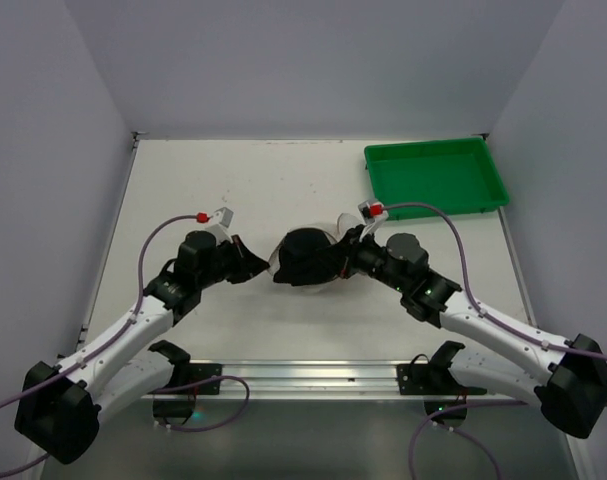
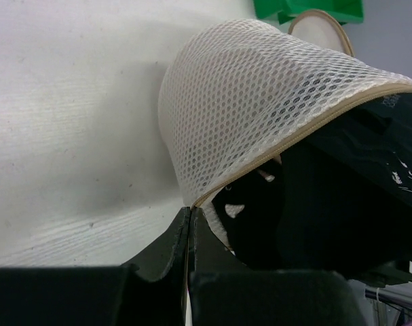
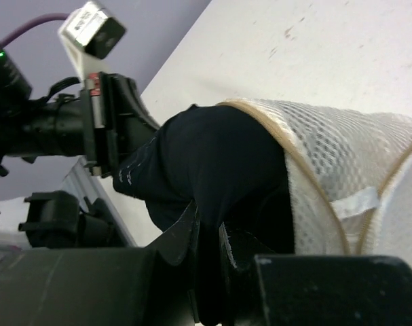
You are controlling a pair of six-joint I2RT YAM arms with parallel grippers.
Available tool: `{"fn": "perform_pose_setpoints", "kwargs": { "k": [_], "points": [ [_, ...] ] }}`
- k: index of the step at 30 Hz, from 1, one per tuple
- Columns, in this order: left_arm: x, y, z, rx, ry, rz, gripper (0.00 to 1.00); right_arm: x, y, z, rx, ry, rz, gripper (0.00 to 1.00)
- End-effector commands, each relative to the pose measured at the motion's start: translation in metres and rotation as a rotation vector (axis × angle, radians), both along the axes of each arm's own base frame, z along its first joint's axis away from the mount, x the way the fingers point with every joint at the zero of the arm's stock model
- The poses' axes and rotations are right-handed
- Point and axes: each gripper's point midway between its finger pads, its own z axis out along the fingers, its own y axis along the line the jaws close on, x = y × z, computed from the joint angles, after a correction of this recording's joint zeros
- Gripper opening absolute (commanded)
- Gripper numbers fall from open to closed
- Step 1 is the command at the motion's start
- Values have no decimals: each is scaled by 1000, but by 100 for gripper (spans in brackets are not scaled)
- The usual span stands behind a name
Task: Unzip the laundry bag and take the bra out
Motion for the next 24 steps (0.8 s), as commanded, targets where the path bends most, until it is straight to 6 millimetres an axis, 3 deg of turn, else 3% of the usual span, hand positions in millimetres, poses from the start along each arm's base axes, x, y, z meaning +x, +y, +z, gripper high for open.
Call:
{"fn": "perform_pose_setpoints", "kwargs": {
  "k": [1, 6, 7, 12, 16, 19, 24],
  "points": [
    [-5, -7, -17, -12, 59, -31, 0, -14, 24, 17, 100, 9, 141, 0],
    [-5, -8, -7, -33, 41, -33, 0, -36, 59, 20, 127, 62, 362, 0],
    [-4, -8, 1, -40, 19, -28, 0, -36, 64, 31, 138, 43, 381, 0],
    [-3, 2, 5, 9, 14, 8, 0, -34, 66, 58, 163, -7, 372, 0],
    [-1, 7, -5, 42, 34, 26, 0, -25, 56, 91, 113, -89, 307, 0],
    [-2, 6, -14, 50, 57, 21, 0, -13, 42, 103, 52, -112, 234, 0],
    [-2, 7, -20, 63, 66, 25, 0, 35, -17, 127, 10, -170, -41, 0]
  ]
}}
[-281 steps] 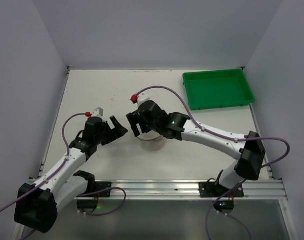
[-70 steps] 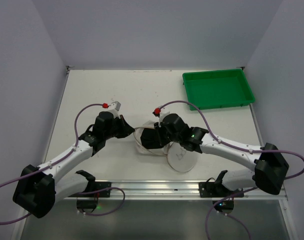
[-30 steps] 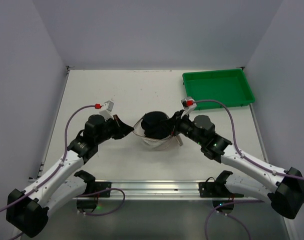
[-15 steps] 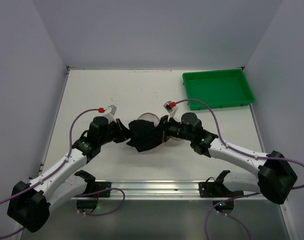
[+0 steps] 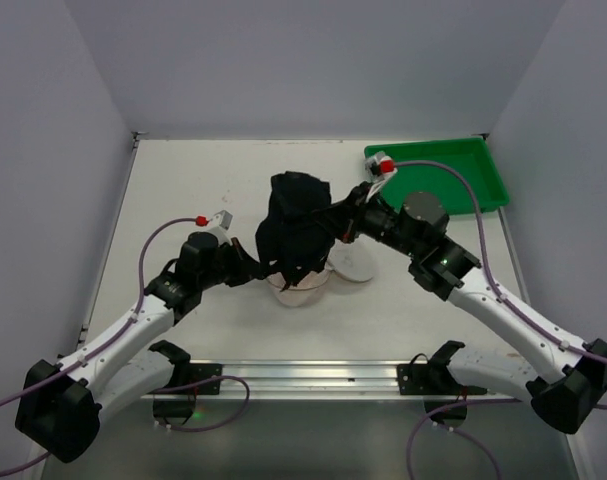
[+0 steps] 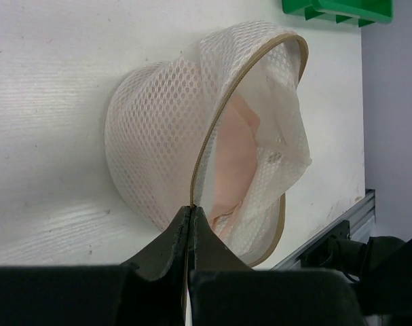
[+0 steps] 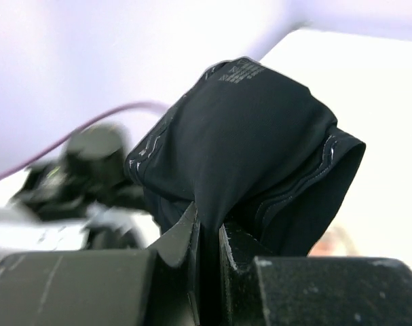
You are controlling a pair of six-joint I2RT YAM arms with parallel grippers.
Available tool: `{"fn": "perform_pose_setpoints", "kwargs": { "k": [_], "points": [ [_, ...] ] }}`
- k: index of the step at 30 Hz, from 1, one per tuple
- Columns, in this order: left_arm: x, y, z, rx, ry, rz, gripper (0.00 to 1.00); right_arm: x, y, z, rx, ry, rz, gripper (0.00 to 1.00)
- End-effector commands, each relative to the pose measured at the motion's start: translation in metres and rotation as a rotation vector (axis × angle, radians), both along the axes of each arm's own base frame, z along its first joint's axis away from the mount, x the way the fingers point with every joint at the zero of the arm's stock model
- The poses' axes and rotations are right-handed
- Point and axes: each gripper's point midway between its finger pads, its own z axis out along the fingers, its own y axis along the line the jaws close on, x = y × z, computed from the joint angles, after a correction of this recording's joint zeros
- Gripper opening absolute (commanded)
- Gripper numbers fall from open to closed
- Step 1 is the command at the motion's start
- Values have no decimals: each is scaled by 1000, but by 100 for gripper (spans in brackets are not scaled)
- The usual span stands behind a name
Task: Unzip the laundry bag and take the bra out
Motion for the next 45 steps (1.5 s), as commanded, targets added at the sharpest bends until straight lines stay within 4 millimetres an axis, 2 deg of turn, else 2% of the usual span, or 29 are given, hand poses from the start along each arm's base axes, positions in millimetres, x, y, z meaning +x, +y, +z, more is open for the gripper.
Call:
{"fn": "perform_pose_setpoints", "kwargs": {
  "k": [1, 7, 8, 9, 10, 11, 12, 13, 14, 16, 17, 19, 20, 21, 22, 23, 24, 26, 27, 29, 30, 35, 38, 39, 40, 41, 42, 43, 45],
  "points": [
    [2, 1, 2, 19, -19, -3, 0, 35, -53, 18, -57, -45, -237, 0],
    [4, 2, 2, 25, -20, -2, 0, 99, -141, 35, -74, -51, -586, 0],
    [3, 1, 0, 25, -17, -4, 0, 114, -166, 35, -72, -38, -668, 0],
    [3, 1, 0, 25, -18, -4, 0, 122, -177, 40, -52, -30, -708, 0],
    [3, 1, 0, 23, -19, -6, 0, 135, -190, 34, -59, -4, -755, 0],
    [3, 1, 0, 23, -21, -6, 0, 148, -215, 32, -57, 10, -832, 0],
    [4, 1, 0, 23, -21, -6, 0, 156, -226, 39, -35, 7, -870, 0],
    [3, 1, -1, 26, -20, -7, 0, 170, -238, 30, -43, 28, -908, 0],
    [4, 1, -1, 25, -22, -9, 0, 180, -260, 27, -40, 37, -964, 0],
    [4, 0, 0, 28, -24, -15, 0, 197, -283, 27, -29, 44, -1034, 0],
    [3, 1, -1, 30, -23, -16, 0, 213, -308, 10, -49, 79, -1103, 0],
    [4, 0, 0, 34, -24, -21, 0, 229, -328, 1, -43, 103, -1157, 0],
    [3, 1, -1, 39, -18, -22, 0, 244, -347, -16, -45, 133, -1203, 0],
    [3, 1, -1, 40, -19, -22, 0, 253, -355, -15, -16, 130, -1225, 0],
    [2, 0, -1, 37, -18, -28, 0, 261, -364, -22, -14, 143, -1249, 0],
    [2, 0, -1, 38, -15, -28, 0, 272, -376, -41, -26, 176, -1286, 0],
    [2, 0, -1, 38, -15, -28, 0, 278, -387, -44, -23, 173, -1335, 0],
    [1, 0, -1, 34, -12, -30, 0, 291, -402, -55, -28, 178, -1383, 0],
    [1, 0, -1, 33, -12, -31, 0, 302, -409, -72, -46, 205, -1407, 0],
    [0, 0, -4, 39, -5, -33, 0, 312, -420, -90, -63, 240, -1450, 0],
    [0, 0, -5, 44, -2, -31, 0, 322, -424, -109, -80, 280, -1459, 0],
    [0, 1, -15, 62, 25, -39, 0, 340, -437, -155, -115, 398, -1469, 11],
    [0, 0, -19, 66, 37, -39, 0, 345, -438, -173, -95, 469, -1443, 29],
    [0, 0, -20, 67, 38, -42, 0, 345, -439, -175, -92, 481, -1440, 41],
    [1, 0, -22, 71, 42, -41, 0, 345, -440, -175, -99, 496, -1441, 47],
    [1, -1, -22, 70, 41, -42, 0, 344, -441, -175, -106, 501, -1443, 53],
    [2, -1, -23, 71, 40, -43, 0, 343, -441, -173, -113, 502, -1440, 67],
    [2, -1, -22, 70, 39, -43, 0, 340, -439, -171, -118, 509, -1436, 74],
    [3, -2, -20, 68, 31, -44, 0, 334, -436, -155, -110, 494, -1421, 93]
  ]
}}
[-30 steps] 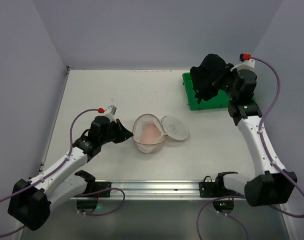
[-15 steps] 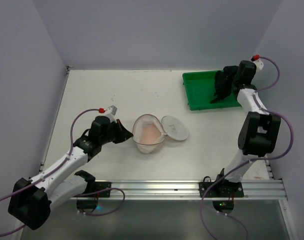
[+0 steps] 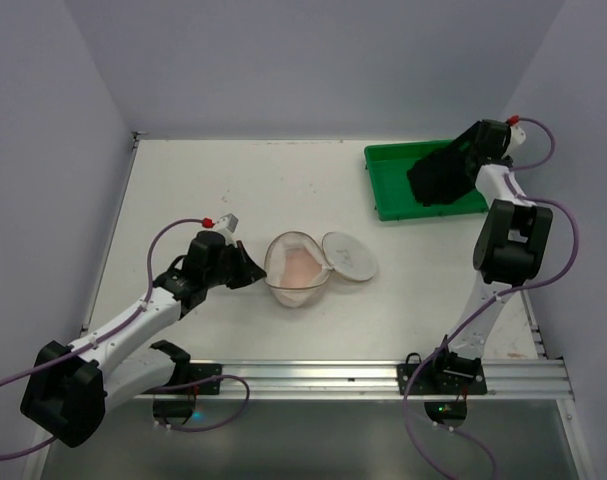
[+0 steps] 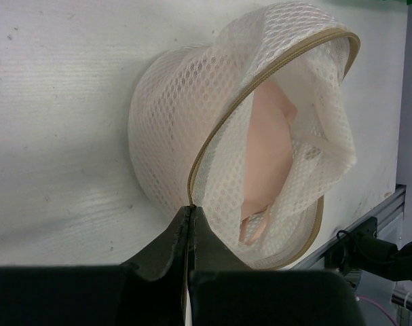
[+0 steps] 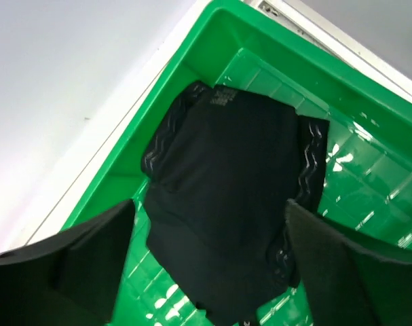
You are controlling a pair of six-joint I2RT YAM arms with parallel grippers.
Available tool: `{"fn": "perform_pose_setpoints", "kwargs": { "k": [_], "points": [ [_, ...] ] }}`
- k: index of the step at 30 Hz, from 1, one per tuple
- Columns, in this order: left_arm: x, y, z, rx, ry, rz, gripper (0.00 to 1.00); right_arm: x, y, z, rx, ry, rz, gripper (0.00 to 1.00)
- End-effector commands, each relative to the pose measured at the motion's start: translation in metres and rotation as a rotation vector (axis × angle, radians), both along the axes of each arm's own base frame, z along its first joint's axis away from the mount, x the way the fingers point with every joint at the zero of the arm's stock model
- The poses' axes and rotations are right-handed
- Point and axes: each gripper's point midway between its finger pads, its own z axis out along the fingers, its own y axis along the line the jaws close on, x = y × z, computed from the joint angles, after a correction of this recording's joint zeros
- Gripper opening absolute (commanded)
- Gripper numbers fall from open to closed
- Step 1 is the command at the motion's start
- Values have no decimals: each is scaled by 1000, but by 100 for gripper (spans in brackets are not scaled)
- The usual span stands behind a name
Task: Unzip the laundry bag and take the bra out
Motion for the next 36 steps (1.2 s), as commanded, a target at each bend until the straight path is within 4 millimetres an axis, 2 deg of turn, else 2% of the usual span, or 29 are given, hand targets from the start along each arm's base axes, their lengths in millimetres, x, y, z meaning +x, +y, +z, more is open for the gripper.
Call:
{"fn": "perform_pose_setpoints", "kwargs": {
  "k": [1, 5, 6, 8, 9, 10, 11, 12, 13, 14, 15, 16, 17, 18, 19, 20, 21, 22, 23, 25, 26, 28, 29, 30, 31, 33, 34, 36],
  "points": [
    [4, -5, 11, -7, -43, -34, 0, -4, 6, 54, 0, -71, 21, 98],
    [6, -5, 16, -5, -63, -39, 0, -25, 22, 87, 23, -95, 68, 99],
    [7, -4, 18, -2, -69, -39, 0, -38, 30, 99, 31, -105, 94, 99],
    [8, -4, 20, 6, -77, -39, 0, -50, 55, 112, 52, -126, 183, 99],
    [9, -3, 21, 9, -79, -38, 0, -62, 67, 104, 52, -105, 231, 99],
    [9, -3, 22, 13, -84, -38, 0, -75, 86, 125, 61, -150, 310, 99],
    [11, -2, 24, 18, -89, -34, 0, -83, 108, 131, 55, -159, 384, 99],
    [12, -2, 25, 20, -93, -32, 0, -97, 122, 121, 41, -130, 446, 99],
    [13, -1, 27, 24, -101, -25, 0, -112, 138, 140, 23, -172, 502, 99],
    [14, -1, 28, 25, -103, -24, 0, -124, 173, 144, 30, -181, 623, 99],
    [15, -1, 31, 25, -110, -22, 0, -140, 187, 134, 11, -153, 685, 99],
    [16, 0, 32, 29, -112, -20, 0, -153, 211, 135, -3, -159, 755, 99],
    [16, 0, 32, 30, -111, -18, 0, -177, 249, 150, -19, -198, 863, 99],
    [16, 0, 34, 30, -113, -19, 0, -193, 265, 138, -18, -177, 916, 98],
    [16, 0, 34, 32, -116, -18, 0, -207, 283, 137, -16, -189, 969, 96],
    [16, 1, 34, 32, -116, -18, 0, -233, 312, 149, -9, -241, 1061, 92],
    [16, 1, 32, 35, -113, -15, 0, -246, 326, 139, 14, -250, 1100, 88],
    [16, 2, 30, 39, -107, -13, 0, -259, 340, 138, 26, -267, 1141, 84],
    [14, 3, 27, 45, -98, -13, 0, -282, 363, 140, 46, -287, 1222, 76],
    [12, 4, 24, 44, -88, -9, 0, -299, 383, 129, 63, -281, 1278, 70],
    [11, 4, 23, 43, -87, -6, 0, -315, 401, 125, 66, -275, 1341, 69],
    [10, 6, 24, 39, -93, 3, 0, -320, 415, 107, 38, -234, 1367, 69],
    [9, 6, 23, 39, -91, 5, 0, -329, 427, 99, 30, -214, 1409, 68],
    [9, 7, 23, 40, -93, 7, 0, -328, 436, 83, 4, -173, 1430, 68],
    [8, 9, 23, 48, -91, 9, 0, -335, 448, 75, -18, -152, 1457, 68],
    [8, 11, 21, 62, -89, 13, 0, -334, 461, 63, -50, -121, 1475, 68],
    [7, 13, 20, 70, -83, 17, 0, -334, 470, 45, -62, -74, 1488, 68],
    [6, 14, 18, 73, -79, 18, 0, -329, 477, 33, -50, -53, 1481, 62]
  ]
}}
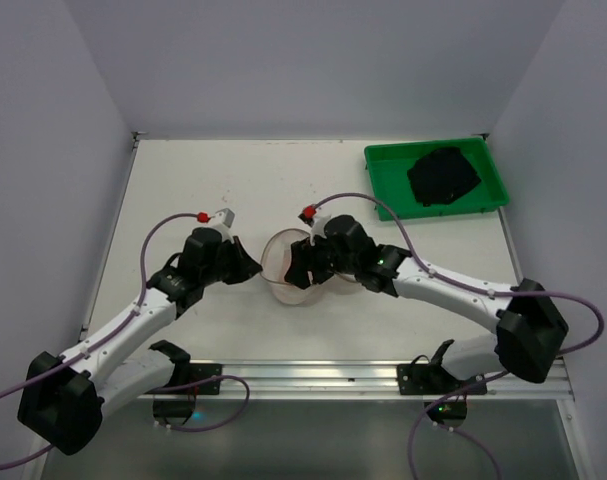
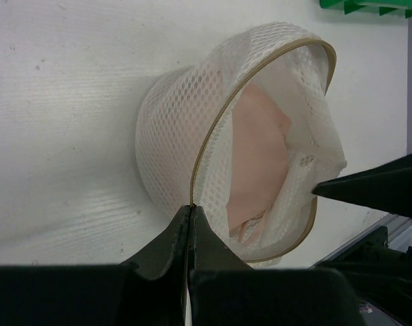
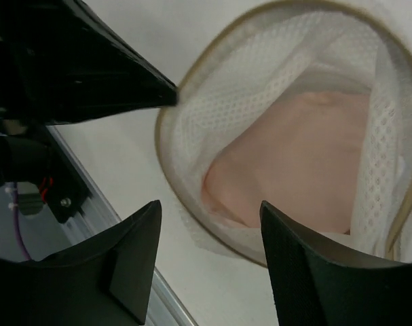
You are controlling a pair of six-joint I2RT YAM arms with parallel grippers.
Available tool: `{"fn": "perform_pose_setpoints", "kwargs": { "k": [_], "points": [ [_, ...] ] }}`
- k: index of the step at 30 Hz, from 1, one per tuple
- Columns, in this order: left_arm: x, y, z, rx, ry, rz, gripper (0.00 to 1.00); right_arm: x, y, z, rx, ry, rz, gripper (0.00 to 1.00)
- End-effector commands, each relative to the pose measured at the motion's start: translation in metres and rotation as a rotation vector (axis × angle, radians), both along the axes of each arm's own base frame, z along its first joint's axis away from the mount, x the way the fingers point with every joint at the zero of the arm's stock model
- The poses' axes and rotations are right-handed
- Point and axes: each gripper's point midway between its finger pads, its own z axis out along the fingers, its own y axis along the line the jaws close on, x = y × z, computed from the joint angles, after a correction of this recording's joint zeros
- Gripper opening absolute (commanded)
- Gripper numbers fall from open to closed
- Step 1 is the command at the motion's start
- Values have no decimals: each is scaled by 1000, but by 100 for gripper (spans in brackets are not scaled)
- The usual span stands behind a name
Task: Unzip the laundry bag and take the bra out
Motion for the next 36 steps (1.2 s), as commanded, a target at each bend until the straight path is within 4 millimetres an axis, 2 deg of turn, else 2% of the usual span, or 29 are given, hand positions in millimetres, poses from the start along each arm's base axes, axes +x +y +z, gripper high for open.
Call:
{"fn": "perform_pose_setpoints", "kwargs": {
  "k": [1, 3, 4, 6, 7, 9, 14, 17, 20, 23, 26, 31, 36],
  "points": [
    [-2, 6, -2, 35, -8, 5, 0, 24, 15, -5, -11, -49, -41, 60],
    [-4, 8, -5, 41, -4, 8, 0, 31, 18, -11, -22, -51, -58, 55],
    [-5, 10, -7, 44, -2, 13, 0, 34, 20, -22, -48, -37, -65, 54],
    [-6, 10, -9, 44, 1, 14, 0, 40, 21, -30, -76, -33, -83, 55],
    [-6, 10, -9, 42, -1, 13, 0, 42, 21, -43, -103, -17, -94, 58],
    [-6, 8, -9, 38, -1, 3, 0, 46, 21, -53, -121, -8, -113, 61],
    [-5, 7, -10, 41, -4, -4, 0, 43, 22, -83, -164, 48, -141, 79],
    [-6, 6, -12, 36, -2, -11, 0, 45, 22, -80, -154, 47, -168, 81],
    [-9, 6, -16, 34, 4, -17, 0, 50, 24, -55, -125, 14, -190, 82],
    [-9, 5, -15, 28, 1, -18, 0, 61, 20, -45, -164, -38, -227, 85],
    [-8, 5, -14, 25, 0, -16, 0, 68, 15, -53, -207, -59, -262, 87],
    [-9, 6, -17, 25, 8, -10, 0, 68, 19, -70, -251, -51, -236, 88],
    [-8, 7, -19, 29, 12, -1, 0, 53, 19, -110, -355, 5, -172, 90]
  ]
}}
